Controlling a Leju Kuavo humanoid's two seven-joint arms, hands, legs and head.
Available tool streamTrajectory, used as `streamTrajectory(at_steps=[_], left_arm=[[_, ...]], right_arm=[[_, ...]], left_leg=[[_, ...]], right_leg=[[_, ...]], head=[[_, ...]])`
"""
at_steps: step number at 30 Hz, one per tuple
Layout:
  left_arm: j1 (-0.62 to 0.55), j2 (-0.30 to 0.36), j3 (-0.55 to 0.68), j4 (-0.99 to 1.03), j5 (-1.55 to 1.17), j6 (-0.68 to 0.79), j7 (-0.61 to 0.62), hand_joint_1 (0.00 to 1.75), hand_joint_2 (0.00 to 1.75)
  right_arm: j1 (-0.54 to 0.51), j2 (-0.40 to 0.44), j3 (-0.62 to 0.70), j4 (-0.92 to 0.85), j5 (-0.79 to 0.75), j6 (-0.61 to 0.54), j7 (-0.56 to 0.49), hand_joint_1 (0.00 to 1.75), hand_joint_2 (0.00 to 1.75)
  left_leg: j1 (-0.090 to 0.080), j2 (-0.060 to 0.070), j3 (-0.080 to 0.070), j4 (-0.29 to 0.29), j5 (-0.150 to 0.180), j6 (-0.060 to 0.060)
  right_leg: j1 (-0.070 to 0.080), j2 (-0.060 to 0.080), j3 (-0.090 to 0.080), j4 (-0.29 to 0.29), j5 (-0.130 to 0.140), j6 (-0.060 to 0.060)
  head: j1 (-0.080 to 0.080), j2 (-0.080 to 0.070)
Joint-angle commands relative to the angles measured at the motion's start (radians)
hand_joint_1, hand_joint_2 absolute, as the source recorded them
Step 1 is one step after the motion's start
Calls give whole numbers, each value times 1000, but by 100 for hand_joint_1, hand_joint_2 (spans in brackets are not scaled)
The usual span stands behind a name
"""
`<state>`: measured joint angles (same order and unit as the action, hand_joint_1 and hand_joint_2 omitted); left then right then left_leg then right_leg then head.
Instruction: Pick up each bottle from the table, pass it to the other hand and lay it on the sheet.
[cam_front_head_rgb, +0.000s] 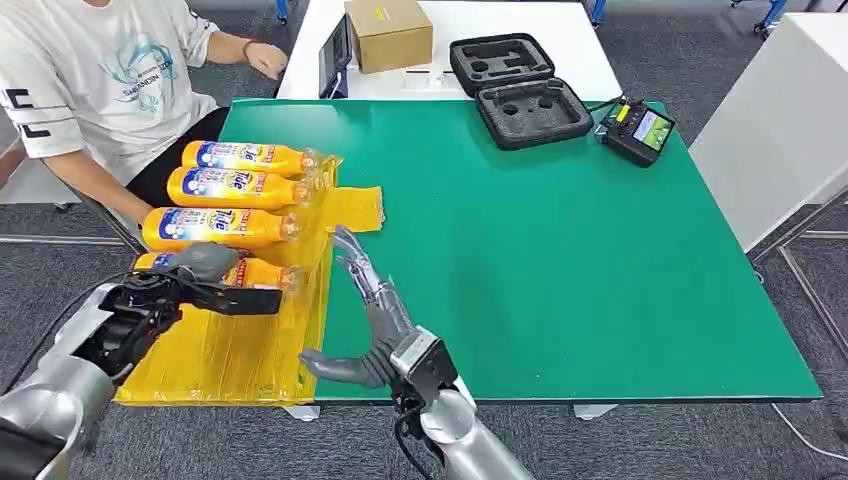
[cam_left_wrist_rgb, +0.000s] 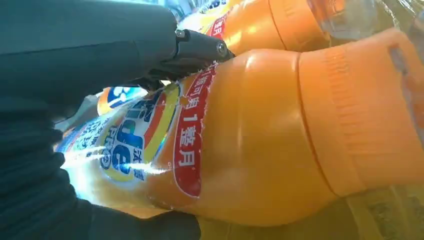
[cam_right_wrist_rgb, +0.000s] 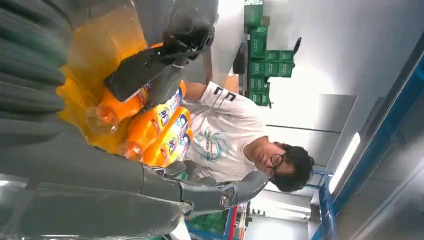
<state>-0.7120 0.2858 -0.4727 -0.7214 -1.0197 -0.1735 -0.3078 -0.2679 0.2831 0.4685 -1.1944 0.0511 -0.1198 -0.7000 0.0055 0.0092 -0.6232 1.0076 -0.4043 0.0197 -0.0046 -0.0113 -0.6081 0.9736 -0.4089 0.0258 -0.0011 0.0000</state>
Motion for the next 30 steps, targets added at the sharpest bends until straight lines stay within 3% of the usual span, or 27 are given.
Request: streamTrajectory(at_steps=[1,2,3,6,7,18,30], left_arm=[[-32,-19,-46,144,50,-68,-39,143,175],[-28,-14,-43,144,61,-75,-44,65,175],[-23,-11,-40,145,69,-83,-46,0,175],[-18,-11,-36,143,90,-109,-46,0,175],[-16,-9,-36,140,97,-117,-47,0,0],[44,17,4,66,232,-191,-58,0,0],[48,10,46,50,306,-166,-55,0,0]], right_arm=[[-52,-10,28,96,-18,-5,2,0,175],[-54,-11,30,101,-19,-5,2,0,175],[-56,-11,31,105,-21,-4,2,0,175],[-64,-7,30,121,-26,-4,2,0,175],[-67,-8,31,125,-27,-4,2,0,175],[-65,-9,31,144,-35,-8,2,0,175],[-60,-13,34,150,-29,-12,2,0,175]], left_leg=[[0,0,6,-2,-1,-1],[0,0,4,-1,-1,-1],[0,1,7,-2,-2,-1],[0,1,6,-2,-2,-1],[0,1,5,-2,-1,-1],[-1,2,6,-2,-1,-1],[-1,1,8,-2,-1,-1]], right_leg=[[0,2,6,-2,-1,-1],[0,1,4,-1,-1,0],[0,2,6,-2,-1,-1],[0,3,6,-1,-1,0],[0,2,4,-1,-1,0],[-1,4,5,-1,-1,0],[-1,3,8,-1,-1,0]], head=[[0,0],[0,0],[0,0],[0,0],[0,0],[0,0],[0,0]])
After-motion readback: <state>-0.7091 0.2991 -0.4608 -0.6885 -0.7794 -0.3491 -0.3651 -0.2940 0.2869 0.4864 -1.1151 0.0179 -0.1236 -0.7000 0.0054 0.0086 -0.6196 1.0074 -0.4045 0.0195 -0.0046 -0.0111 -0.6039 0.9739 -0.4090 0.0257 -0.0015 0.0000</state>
